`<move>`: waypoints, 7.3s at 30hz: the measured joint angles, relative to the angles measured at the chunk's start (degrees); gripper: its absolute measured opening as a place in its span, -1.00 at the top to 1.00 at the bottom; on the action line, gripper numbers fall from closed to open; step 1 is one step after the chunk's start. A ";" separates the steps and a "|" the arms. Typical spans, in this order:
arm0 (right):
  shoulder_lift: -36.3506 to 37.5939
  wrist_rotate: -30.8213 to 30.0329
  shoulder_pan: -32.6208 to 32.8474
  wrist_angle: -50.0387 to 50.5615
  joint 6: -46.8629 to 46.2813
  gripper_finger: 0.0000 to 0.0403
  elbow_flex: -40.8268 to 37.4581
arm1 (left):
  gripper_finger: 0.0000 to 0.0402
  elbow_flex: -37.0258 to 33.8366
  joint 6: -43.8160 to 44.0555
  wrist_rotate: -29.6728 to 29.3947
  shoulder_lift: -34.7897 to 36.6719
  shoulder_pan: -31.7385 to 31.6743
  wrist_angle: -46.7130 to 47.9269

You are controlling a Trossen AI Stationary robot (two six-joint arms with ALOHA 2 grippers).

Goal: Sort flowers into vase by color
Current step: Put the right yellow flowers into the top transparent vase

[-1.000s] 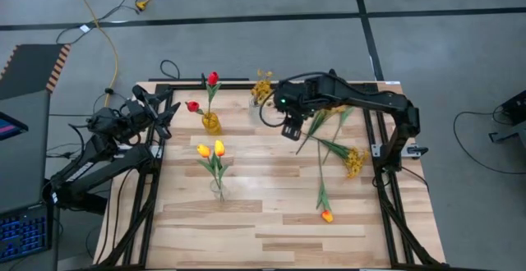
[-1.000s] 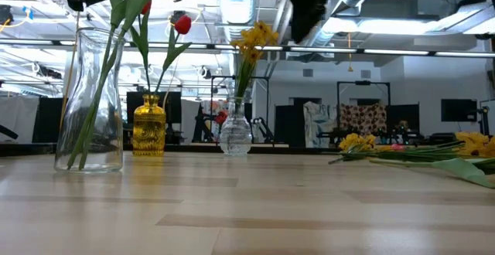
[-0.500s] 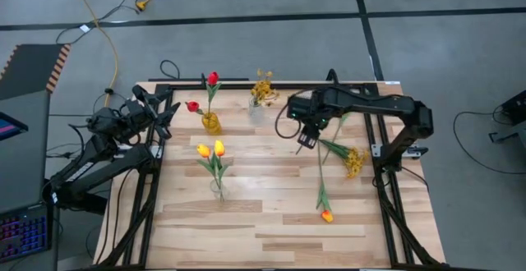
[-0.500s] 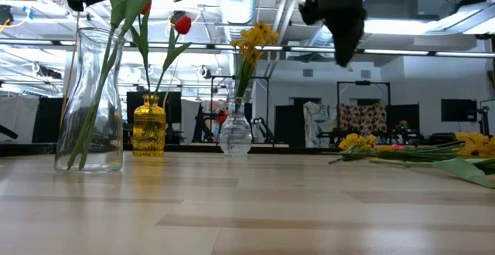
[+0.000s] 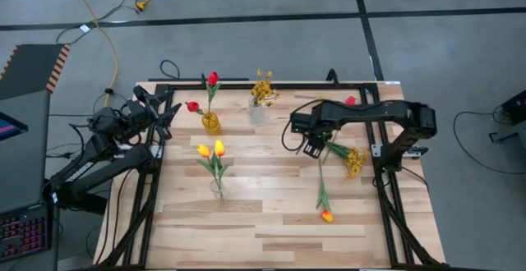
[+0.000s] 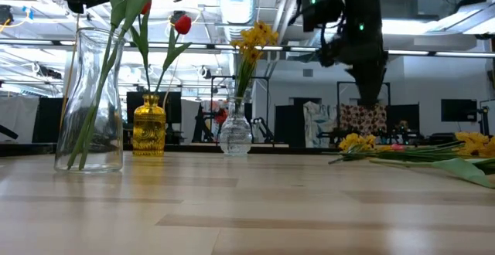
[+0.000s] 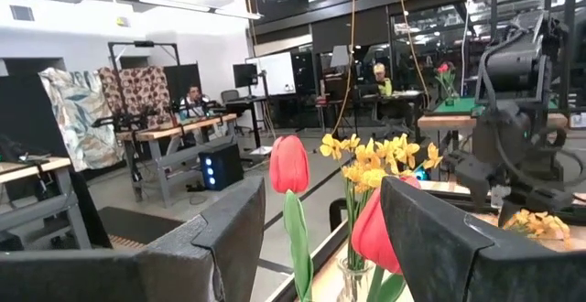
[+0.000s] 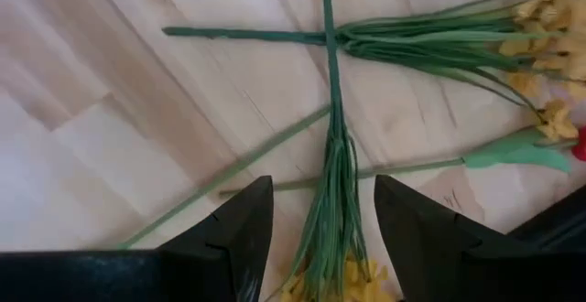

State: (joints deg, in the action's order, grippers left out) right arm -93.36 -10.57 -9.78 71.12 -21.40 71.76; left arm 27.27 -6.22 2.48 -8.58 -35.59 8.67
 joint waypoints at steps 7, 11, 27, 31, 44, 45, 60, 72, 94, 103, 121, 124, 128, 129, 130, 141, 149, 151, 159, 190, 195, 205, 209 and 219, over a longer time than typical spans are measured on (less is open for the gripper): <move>-1.68 0.00 -0.04 -1.92 0.91 -0.09 -5.01 | -0.03 0.00 0.01 0.04 0.02 0.00 0.07; -1.59 -0.08 -0.11 -3.96 0.99 -0.09 -8.61 | -0.03 0.00 0.02 0.04 0.02 0.00 0.09; -1.57 -7.52 -0.30 -13.60 3.78 -0.09 -18.15 | -0.03 0.00 0.02 0.02 0.02 0.00 0.09; -1.57 -6.89 -0.73 -17.19 5.22 -0.09 -20.77 | -0.03 0.00 0.94 0.02 0.02 0.00 0.09; -1.53 -6.78 -1.60 -19.79 8.00 0.41 -22.44 | -0.03 0.00 1.36 0.00 0.02 0.00 0.07; -1.57 -6.85 -1.62 -19.80 8.01 0.48 -22.44 | -0.03 0.00 1.36 0.00 0.02 0.00 0.07; -1.57 -5.92 0.02 -17.57 8.02 0.74 -21.56 | -0.03 0.00 1.34 0.00 0.02 -0.02 0.06; -1.57 -5.86 4.41 -3.57 8.45 0.74 -11.48 | -0.03 0.00 4.04 4.83 0.01 0.00 -0.33; -1.53 -21.58 17.09 -3.10 29.37 0.74 9.63 | -0.03 -0.02 14.01 9.46 -0.06 0.00 -9.83; -1.53 -25.66 18.43 -19.97 52.88 0.74 12.48 | -0.03 -0.02 25.35 15.67 -2.11 0.00 -13.66; -1.53 -37.62 18.40 -43.21 89.26 0.73 12.48 | -0.02 9.10 25.94 19.74 -21.91 6.65 -15.77; -1.53 -37.60 18.40 -47.74 93.27 0.73 12.48 | -0.02 13.87 23.56 19.29 -25.52 8.21 -9.74; -1.53 -37.59 18.40 -54.64 99.13 0.73 12.48 | -0.02 19.17 21.64 18.07 -30.47 10.50 -2.83; -1.53 -37.58 18.40 -56.31 100.57 0.73 12.48 | -0.02 20.31 21.12 17.81 -31.63 11.11 -1.27; -1.53 -37.56 18.40 -57.78 101.95 0.73 12.48 | -0.02 21.38 20.59 17.77 -32.73 11.68 -0.25; -1.53 -36.90 18.40 -64.53 112.89 0.73 12.48 | -0.02 30.23 19.90 17.32 -42.88 16.55 4.52; -1.53 -34.53 18.40 -64.97 113.41 0.73 12.48 | -0.02 31.63 19.82 14.72 -48.71 18.25 4.92; -1.53 -34.52 18.40 -65.59 113.43 0.73 12.48 | -0.02 31.63 19.82 14.67 -49.75 18.44 4.91; -1.53 -32.61 18.38 -67.35 113.61 0.73 12.48 | -0.02 31.63 20.87 14.87 -53.09 18.73 4.23; -1.55 -31.18 18.38 -67.50 119.50 0.73 12.46 | -0.02 31.63 24.52 15.18 -58.86 23.04 -2.17; -1.55 -31.17 18.40 -67.44 119.40 0.73 12.46 | 0.05 31.65 24.50 14.37 -58.86 23.04 -3.20; -1.55 -31.36 18.38 -67.24 119.60 0.73 12.46 | 0.63 31.64 25.27 14.04 -58.86 23.04 -2.85; -1.55 -31.49 18.40 -67.26 119.62 0.73 12.46 | 0.81 31.63 25.40 13.90 -58.86 22.99 -2.79; -1.51 -31.54 18.40 -67.46 119.18 0.61 12.46 | 0.87 31.61 25.83 13.90 -58.86 23.01 -2.78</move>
State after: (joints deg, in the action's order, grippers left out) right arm -94.87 -42.11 8.62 3.66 97.78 84.23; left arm 58.87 19.62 16.38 -67.44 -12.58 5.89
